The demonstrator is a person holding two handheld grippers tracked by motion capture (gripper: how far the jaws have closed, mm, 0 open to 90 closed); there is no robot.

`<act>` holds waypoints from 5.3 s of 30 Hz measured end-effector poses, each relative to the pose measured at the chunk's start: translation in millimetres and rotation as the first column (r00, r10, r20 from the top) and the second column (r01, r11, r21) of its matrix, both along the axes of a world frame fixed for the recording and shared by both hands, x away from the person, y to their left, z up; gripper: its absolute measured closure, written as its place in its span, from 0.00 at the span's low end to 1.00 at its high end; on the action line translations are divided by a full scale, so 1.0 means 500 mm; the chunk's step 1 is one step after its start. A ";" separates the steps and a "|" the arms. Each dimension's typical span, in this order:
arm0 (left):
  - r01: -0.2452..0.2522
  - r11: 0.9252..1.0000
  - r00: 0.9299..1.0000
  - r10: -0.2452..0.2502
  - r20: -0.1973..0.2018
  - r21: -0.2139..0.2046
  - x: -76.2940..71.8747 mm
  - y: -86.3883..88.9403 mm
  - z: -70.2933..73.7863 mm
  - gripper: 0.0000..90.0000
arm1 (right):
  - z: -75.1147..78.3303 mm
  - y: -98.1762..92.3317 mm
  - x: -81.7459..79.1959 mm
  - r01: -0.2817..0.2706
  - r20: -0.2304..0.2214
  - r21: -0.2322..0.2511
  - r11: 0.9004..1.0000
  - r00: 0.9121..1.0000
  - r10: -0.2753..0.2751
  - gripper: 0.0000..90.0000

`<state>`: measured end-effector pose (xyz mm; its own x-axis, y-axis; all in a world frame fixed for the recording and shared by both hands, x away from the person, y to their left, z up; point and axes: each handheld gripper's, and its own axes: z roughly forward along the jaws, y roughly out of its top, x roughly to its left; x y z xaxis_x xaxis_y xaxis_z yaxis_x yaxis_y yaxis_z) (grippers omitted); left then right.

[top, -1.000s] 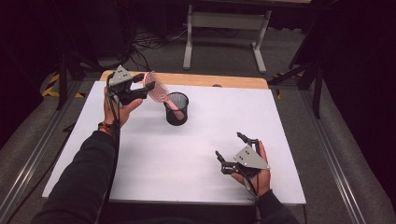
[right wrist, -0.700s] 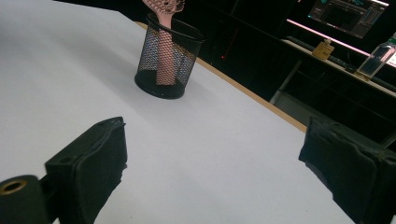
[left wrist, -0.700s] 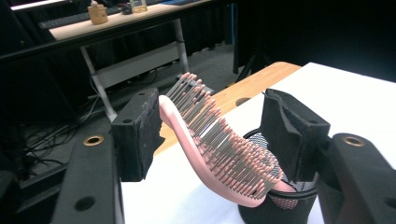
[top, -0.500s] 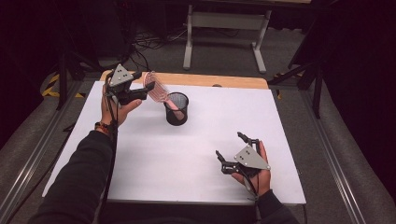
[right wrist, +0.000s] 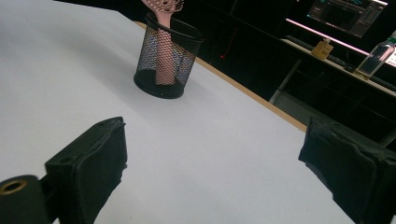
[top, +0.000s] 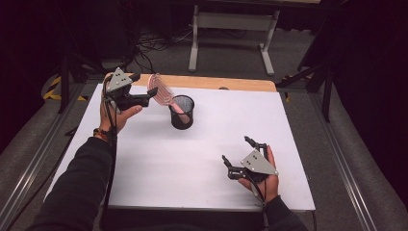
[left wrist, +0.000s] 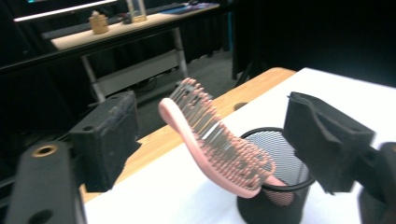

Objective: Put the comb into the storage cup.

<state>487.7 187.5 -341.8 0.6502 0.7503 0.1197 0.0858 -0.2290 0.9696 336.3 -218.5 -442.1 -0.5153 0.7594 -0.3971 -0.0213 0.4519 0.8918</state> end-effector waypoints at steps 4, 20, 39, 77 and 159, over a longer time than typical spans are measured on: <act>0.020 1.000 1.000 -0.020 0.003 0.010 -0.007 -0.002 -0.002 0.17 | 0.000 -0.001 0.000 -0.002 -0.005 0.006 1.000 1.000 0.002 0.09; 0.074 0.996 0.996 -0.076 0.048 0.050 -0.041 -0.010 0.006 0.12 | -0.002 -0.001 0.001 -0.012 -0.013 0.015 1.000 1.000 0.012 0.09; 0.132 0.988 0.987 -0.138 0.083 0.076 -0.074 -0.006 0.016 0.06 | -0.002 -0.001 0.003 -0.010 -0.019 0.021 1.000 1.000 0.010 0.09; 0.224 0.969 0.967 -0.234 0.099 0.104 -0.132 -0.013 0.003 0.06 | 0.002 0.001 -0.002 -0.010 -0.005 0.027 1.000 1.000 0.011 0.09; 0.207 0.964 0.978 -0.210 -0.003 0.166 -0.260 0.104 -0.232 0.08 | 0.005 0.011 -0.019 -0.028 -0.001 0.017 0.999 1.000 0.028 0.08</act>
